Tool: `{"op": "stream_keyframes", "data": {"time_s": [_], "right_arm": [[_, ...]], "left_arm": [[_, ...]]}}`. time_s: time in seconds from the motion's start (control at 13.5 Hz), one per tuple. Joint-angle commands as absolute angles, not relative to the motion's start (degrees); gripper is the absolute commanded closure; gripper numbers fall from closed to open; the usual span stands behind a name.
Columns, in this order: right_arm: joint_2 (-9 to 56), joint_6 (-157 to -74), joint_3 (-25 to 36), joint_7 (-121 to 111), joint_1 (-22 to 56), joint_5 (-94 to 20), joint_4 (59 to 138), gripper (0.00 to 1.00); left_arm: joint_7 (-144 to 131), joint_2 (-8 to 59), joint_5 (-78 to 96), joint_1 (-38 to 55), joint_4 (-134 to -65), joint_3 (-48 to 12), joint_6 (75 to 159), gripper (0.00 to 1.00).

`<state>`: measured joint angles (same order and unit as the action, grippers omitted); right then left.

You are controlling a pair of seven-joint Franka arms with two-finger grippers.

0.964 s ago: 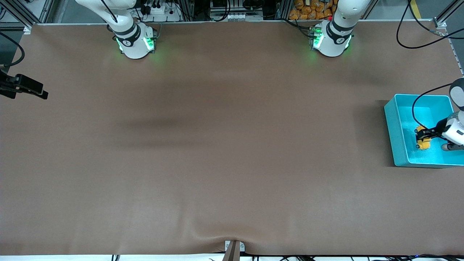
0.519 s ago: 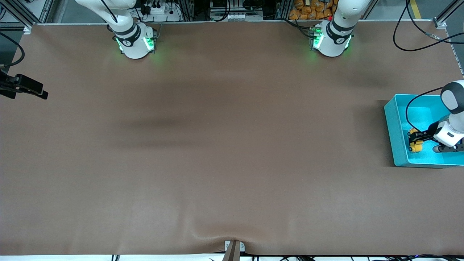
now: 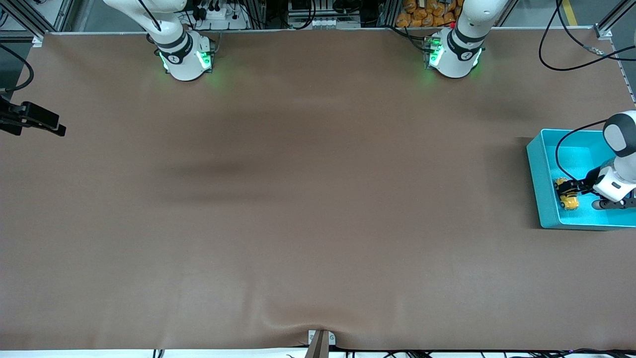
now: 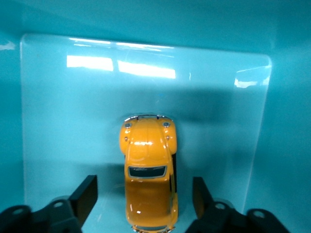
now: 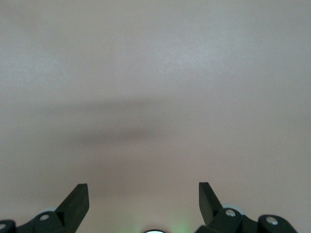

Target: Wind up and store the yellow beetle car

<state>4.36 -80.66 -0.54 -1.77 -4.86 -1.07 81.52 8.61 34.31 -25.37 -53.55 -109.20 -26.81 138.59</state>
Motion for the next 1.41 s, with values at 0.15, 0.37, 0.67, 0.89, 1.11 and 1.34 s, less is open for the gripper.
{"op": "stream_keyframes", "data": {"time_s": [0.15, 0.37, 0.67, 0.89, 1.11, 1.34], "right_arm": [[4.13, -80.51, -0.62, -1.41, -5.01, -1.23, 81.21, 0.0], [4.13, -80.51, -0.62, -1.32, -5.01, -1.23, 81.21, 0.0], [4.04, -80.51, -0.62, -1.41, -5.01, -1.23, 81.12, 0.0], [4.04, -80.6, -0.53, -1.32, -5.01, -1.23, 81.12, 0.0], [4.04, -80.6, -0.53, -1.32, -5.27, -1.23, 81.12, 0.0], [4.13, -80.6, -0.53, -1.14, -5.36, -1.23, 81.12, 0.0]], "left_arm": [[9.41, 24.54, -23.04, -55.28, -108.55, -29.96, 128.6, 0.0], [9.49, 19.88, -17.77, -55.28, -103.82, -32.68, 117.72, 0.0], [9.06, 17.32, -13.28, -55.28, -92.23, -37.86, 103.92, 0.0], [9.05, 17.31, -13.18, -55.28, -83.88, -41.03, 96.79, 0.0], [8.35, 16.97, -13.18, -55.28, -80.25, -44.64, 92.56, 0.0], [8.61, 15.04, -12.49, -55.02, -79.63, -46.32, 91.76, 0.0]]}}
